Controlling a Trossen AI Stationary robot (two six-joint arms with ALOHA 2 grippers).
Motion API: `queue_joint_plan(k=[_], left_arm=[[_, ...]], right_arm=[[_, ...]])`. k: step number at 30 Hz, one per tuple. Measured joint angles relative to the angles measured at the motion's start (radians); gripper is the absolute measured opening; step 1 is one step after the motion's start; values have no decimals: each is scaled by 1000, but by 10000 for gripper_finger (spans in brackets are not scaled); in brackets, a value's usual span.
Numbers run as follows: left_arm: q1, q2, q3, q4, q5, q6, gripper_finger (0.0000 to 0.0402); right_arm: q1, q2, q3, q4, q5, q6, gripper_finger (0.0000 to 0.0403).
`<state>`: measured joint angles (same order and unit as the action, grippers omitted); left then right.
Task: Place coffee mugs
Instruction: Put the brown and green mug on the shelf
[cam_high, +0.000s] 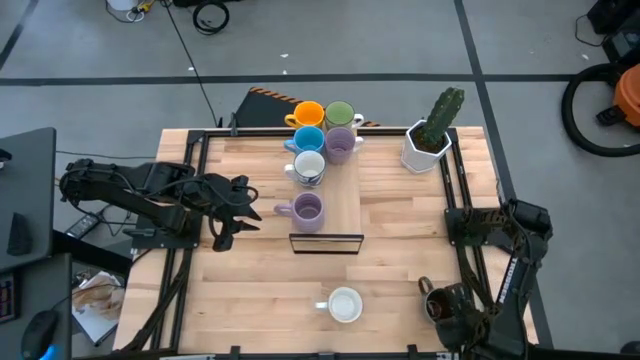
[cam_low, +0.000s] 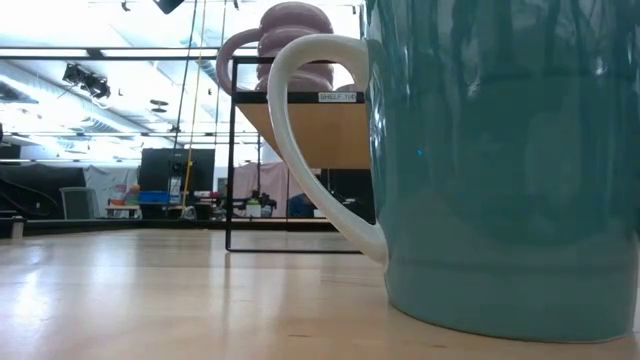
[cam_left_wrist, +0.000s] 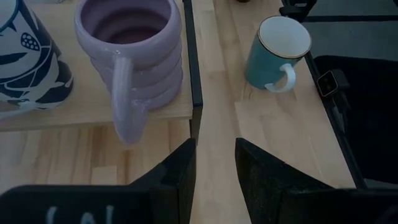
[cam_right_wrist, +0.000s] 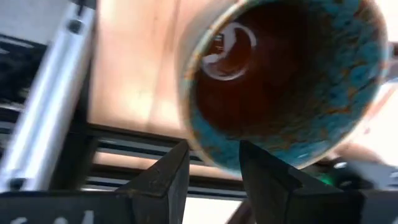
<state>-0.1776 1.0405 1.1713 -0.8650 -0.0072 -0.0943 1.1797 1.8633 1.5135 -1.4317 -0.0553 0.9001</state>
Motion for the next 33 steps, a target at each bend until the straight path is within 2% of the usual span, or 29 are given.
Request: queue_joint_plan(k=[8, 18, 23, 33], left_arm=[[0, 0, 0, 0, 0, -2, 117], [0, 0, 0, 0, 0, -7, 117], [0, 0, 0, 0, 0, -3, 117], [0, 0, 0, 0, 0, -1, 117]], right_arm=[[2, 1, -38, 23, 26, -92, 127], [-59, -2, -47, 115, 5, -80, 30], [-138, -5, -45, 168, 2, -16, 30], [-376, -5, -45, 194, 1, 255, 30]])
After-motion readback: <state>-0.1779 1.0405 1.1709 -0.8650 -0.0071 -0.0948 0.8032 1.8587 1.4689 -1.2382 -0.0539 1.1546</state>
